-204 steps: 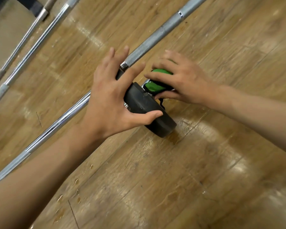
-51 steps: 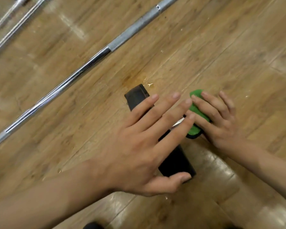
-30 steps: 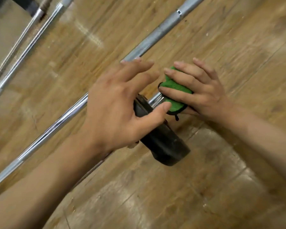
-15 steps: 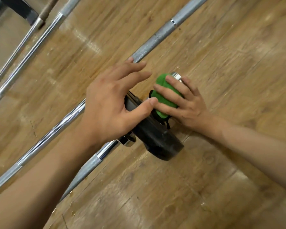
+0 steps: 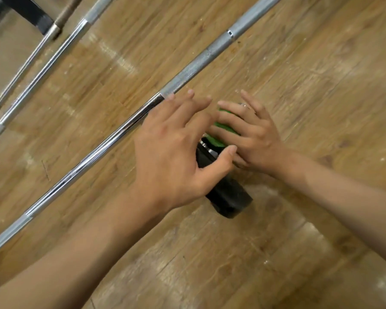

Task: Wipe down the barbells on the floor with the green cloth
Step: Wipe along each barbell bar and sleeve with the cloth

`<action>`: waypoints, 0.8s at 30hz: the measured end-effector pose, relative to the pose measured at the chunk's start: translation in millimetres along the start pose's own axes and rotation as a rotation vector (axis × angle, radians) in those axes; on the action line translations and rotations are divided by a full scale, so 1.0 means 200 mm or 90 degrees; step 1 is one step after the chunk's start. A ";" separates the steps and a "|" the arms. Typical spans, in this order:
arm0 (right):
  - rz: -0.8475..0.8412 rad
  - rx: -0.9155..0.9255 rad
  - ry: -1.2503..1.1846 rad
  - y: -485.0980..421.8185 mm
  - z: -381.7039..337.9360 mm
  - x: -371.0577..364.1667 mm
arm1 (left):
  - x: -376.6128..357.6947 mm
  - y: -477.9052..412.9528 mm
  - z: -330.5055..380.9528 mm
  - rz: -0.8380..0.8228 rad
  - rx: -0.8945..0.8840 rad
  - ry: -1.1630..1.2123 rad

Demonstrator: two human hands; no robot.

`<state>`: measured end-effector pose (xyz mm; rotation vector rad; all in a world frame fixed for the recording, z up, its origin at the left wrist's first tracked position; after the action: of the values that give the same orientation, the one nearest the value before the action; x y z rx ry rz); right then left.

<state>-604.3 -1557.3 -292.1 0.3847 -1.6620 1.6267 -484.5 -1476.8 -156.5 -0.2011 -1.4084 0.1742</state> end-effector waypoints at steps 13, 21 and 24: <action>-0.119 -0.136 -0.047 0.05 -0.13 0.23 | 0.01 0.17 -0.12 -0.081 0.099 0.213; -0.181 -0.103 -0.053 0.15 -0.22 0.43 | 0.03 0.44 0.20 -0.052 -0.010 0.156; -0.203 -0.146 -0.067 0.20 -0.26 0.54 | 0.07 0.62 0.35 -0.147 -0.073 0.129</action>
<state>-687.5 -1470.8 -252.0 0.5917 -1.7413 1.1874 -551.8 -1350.8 -162.9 -0.1442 -1.2303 -0.1158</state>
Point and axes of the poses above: each hand's wrist, its own y-axis away from the middle knuckle, its own x-axis out of the back of the hand, z = x × y, the point moved 3 cm from there along -y, towards the middle knuckle, and after that the axes turned 15 degrees about x, right-handed, at the moved point
